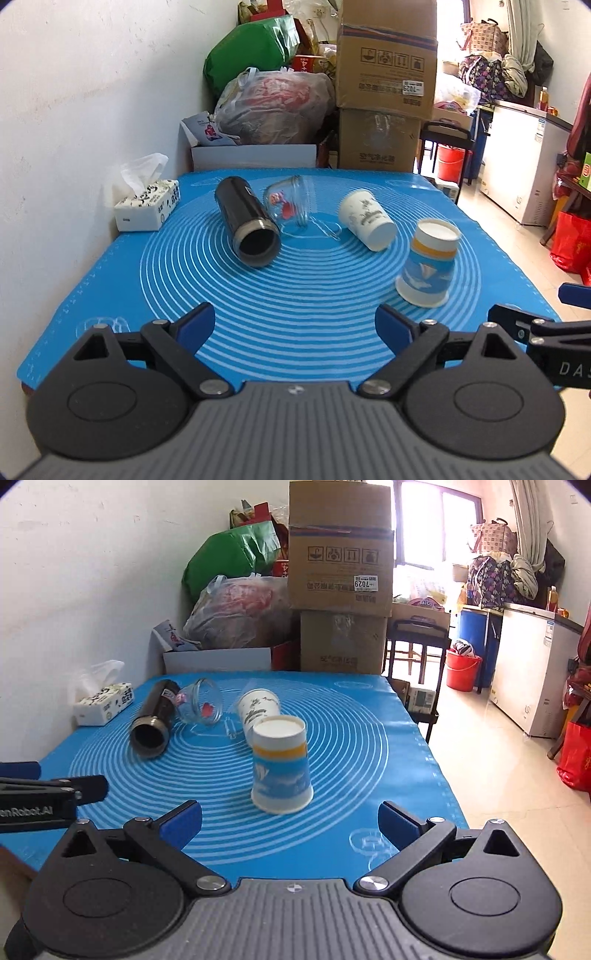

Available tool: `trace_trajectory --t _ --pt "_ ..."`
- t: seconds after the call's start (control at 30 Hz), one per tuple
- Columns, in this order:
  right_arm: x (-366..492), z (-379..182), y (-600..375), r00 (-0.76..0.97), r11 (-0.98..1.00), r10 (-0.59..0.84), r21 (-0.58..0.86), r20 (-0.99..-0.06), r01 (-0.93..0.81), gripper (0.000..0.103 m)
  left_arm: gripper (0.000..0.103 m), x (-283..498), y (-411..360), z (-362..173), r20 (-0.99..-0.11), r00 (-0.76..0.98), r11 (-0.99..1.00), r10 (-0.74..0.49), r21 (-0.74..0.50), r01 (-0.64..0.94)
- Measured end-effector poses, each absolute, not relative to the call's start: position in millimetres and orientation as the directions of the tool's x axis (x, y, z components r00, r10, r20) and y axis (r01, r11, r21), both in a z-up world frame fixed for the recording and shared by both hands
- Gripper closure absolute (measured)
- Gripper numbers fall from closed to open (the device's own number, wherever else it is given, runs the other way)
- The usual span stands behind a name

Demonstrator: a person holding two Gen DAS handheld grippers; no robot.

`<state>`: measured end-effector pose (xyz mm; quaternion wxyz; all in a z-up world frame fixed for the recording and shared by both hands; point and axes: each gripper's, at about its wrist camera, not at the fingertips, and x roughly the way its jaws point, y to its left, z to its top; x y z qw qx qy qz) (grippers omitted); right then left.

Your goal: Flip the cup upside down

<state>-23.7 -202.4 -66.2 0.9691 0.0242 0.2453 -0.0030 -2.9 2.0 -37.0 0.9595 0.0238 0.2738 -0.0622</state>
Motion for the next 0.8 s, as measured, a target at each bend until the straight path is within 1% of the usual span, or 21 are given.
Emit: trace_trajectory --t 0.33,0.53,0.8 --pt "-58.6 -56.6 -204.1 0.899 0.998 0.029 0.061 -0.437 -0.002 0.0 0.01 -30.8 1.8 -40.1 -0.533 0.839 0.991 -0.108 0.015 0.136" --pt "-65.9 -55.5 -207.9 0.899 0.996 0.038 0.088 -0.437 0.0 0.0 0.01 -38.9 -0.1 -39.2 -0.528 0.842 0.99 -0.105 0.024 0.139" --pt "-71.4 -55.5 -209.5 0.899 0.997 0.034 0.083 -0.436 0.002 0.0 0.01 -41.6 0.4 -38.6 -0.529 0.842 0.99 -0.106 0.021 0.139"
